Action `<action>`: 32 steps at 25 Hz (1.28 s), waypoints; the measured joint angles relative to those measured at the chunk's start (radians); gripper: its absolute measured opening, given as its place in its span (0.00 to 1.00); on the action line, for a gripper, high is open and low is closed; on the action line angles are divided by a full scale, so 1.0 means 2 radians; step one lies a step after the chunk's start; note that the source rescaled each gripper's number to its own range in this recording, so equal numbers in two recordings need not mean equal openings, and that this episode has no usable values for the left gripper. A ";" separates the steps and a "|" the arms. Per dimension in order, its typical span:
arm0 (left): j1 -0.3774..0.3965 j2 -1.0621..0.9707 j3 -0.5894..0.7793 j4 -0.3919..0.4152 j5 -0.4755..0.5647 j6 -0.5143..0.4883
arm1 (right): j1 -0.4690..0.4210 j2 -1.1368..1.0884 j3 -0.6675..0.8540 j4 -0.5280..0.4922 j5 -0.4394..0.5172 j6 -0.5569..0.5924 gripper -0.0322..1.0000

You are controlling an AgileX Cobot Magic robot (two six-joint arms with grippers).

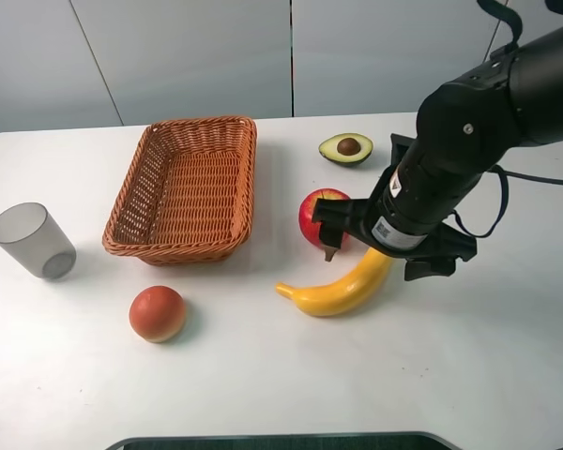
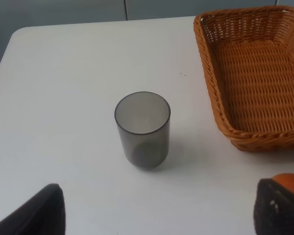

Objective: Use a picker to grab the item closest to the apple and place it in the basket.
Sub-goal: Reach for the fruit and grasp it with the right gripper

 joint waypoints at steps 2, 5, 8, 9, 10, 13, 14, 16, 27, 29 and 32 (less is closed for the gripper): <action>0.000 0.000 0.000 0.000 0.000 0.000 | 0.000 0.002 -0.005 -0.008 -0.008 0.026 0.99; 0.000 0.000 0.000 0.000 0.000 0.000 | 0.000 0.009 -0.007 -0.017 -0.011 0.059 1.00; 0.000 0.000 0.000 0.000 0.000 0.000 | 0.000 0.025 -0.008 -0.026 -0.013 0.073 1.00; 0.000 0.000 0.000 0.000 0.000 0.000 | 0.000 0.031 -0.008 -0.026 -0.016 0.076 1.00; 0.000 0.000 0.000 0.000 0.000 0.000 | 0.000 0.038 -0.008 -0.026 -0.022 0.079 1.00; 0.000 0.000 0.000 0.000 0.000 0.000 | 0.000 0.057 -0.008 -0.026 -0.034 0.084 1.00; 0.000 0.000 0.000 0.000 0.000 0.000 | 0.000 0.061 -0.008 -0.026 -0.035 0.084 1.00; 0.000 0.000 0.000 0.000 0.000 0.000 | 0.000 0.072 -0.008 -0.027 -0.037 0.085 1.00; 0.000 0.000 0.000 0.000 0.000 0.000 | 0.000 0.103 -0.009 -0.035 -0.051 0.080 1.00; 0.000 0.000 0.000 0.000 0.000 0.000 | 0.000 0.103 -0.009 -0.035 -0.051 0.080 1.00; 0.000 0.000 0.000 0.000 0.000 0.000 | 0.000 0.105 -0.009 -0.035 -0.049 0.078 0.64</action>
